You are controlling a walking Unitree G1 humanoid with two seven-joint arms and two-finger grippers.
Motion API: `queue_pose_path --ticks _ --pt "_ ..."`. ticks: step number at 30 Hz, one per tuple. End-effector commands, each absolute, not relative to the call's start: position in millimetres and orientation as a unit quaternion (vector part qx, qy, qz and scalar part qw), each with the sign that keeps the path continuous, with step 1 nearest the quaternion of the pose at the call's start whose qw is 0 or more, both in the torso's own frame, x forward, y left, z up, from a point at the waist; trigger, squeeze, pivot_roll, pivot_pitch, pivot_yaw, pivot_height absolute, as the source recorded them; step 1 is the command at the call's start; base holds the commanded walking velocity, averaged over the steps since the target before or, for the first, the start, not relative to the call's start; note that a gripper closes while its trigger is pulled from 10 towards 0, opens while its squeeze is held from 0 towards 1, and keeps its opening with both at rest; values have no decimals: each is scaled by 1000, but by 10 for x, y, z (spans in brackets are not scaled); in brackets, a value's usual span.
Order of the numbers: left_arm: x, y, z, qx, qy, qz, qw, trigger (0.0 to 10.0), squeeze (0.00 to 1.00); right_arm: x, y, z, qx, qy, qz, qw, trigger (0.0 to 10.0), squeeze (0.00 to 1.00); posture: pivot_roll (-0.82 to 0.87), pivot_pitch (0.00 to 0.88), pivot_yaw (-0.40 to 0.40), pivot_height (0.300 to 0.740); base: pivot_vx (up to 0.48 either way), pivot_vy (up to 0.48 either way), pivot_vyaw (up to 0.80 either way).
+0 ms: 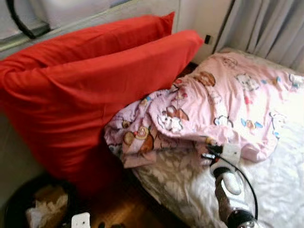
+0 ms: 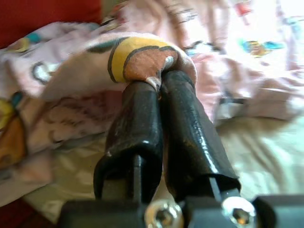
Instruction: Clean up the room
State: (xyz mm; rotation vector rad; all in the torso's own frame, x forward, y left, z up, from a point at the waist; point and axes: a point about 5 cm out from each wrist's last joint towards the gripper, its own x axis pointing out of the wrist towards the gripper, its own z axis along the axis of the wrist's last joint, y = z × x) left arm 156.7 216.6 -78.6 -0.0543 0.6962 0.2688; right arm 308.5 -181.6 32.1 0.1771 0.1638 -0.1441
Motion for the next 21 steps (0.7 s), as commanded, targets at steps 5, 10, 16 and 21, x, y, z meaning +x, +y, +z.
queue_pose_path --ticks 5,10,16,21 --pt "1529 2145 -810 -25 350 123 928 10000 0 3091 -1984 446 47 36 -121 991 10000 0 10 108 -60 740 -274 0 0" --pt "1532 2151 -809 -24 351 123 928 10000 0 3121 -1954 466 33 37 -111 993 10000 0 10 120 -62 740 -273 0 0" --pt "1530 2151 -810 -26 351 124 928 10000 0 3114 -1896 473 18 29 -99 995 10000 0 11 125 -63 740 -273 0 0" --pt "1530 2152 -810 -26 351 125 928 10000 0 3145 -1847 549 5 6 -87 996 10000 0 10 135 -66 740 -274 0 0"
